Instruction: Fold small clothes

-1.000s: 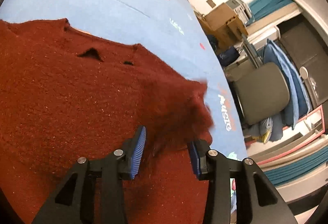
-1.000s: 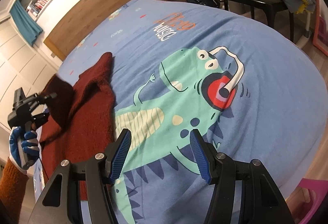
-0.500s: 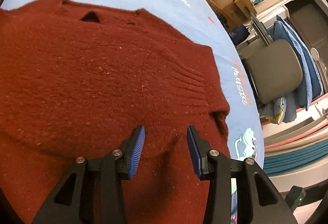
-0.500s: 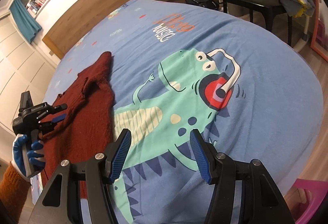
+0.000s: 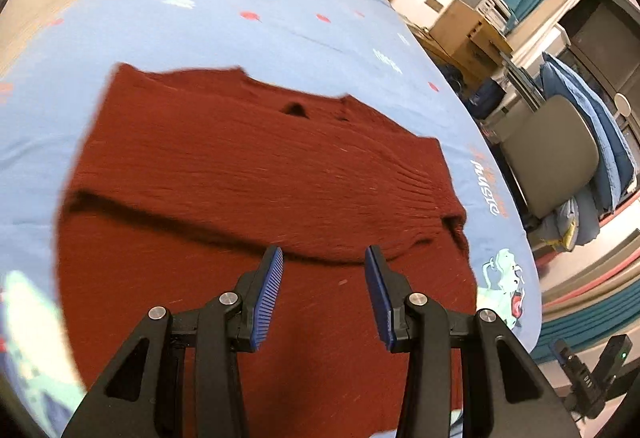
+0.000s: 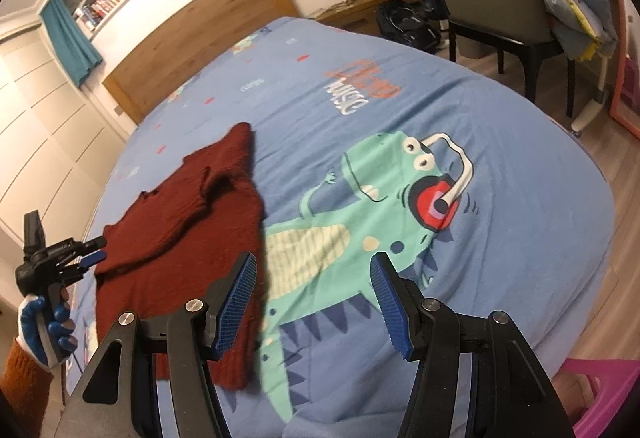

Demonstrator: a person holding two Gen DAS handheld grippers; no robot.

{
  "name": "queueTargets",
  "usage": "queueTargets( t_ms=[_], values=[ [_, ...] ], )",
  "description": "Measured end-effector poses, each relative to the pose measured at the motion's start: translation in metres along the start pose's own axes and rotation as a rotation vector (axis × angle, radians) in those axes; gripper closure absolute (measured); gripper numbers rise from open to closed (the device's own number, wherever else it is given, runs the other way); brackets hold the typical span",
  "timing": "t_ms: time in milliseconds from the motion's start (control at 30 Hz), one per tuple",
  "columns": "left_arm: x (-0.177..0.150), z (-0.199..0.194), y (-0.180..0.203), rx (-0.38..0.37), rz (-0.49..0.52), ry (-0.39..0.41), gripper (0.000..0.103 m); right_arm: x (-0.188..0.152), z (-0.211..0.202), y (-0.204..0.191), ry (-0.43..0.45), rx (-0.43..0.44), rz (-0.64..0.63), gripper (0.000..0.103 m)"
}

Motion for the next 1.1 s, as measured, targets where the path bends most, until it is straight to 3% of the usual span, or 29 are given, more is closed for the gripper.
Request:
queueTargets(
  t_ms=[200,633,867,1100],
  values=[
    [-0.019,-0.052,-0.036,0.094,-0.022,0.071,0.054,-0.007,-0.022,-0.022,0.022,0.010,-0.044,0.040],
    [-0.116,-0.134,-0.085,0.298,0.016,0.170,0.053,-0.051,-0.048,-0.061,-0.019,0.065,-0.057,0.035],
    [-0.166,-0.156,-0.094,0.319,0.016,0.203,0.052,-0.074,-0.050,-0.087,-0.061,0.079,-0.128,0.035],
    [-0.190,-0.155,-0.097,0.339,0.013,0.183,0.048,-0.091,-0.032,-0.099,-0.117,0.096,-0.145,0.035]
  ],
)
Point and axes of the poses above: each gripper's, at about its wrist camera, not at the fingertips, and z roughly the way its jaws point, y to its right, x to its top, the point moved 8 cm from there along z, roughly the way its jaws point, and after that the axes turned 1 degree about -y, right-handed, at the moved point
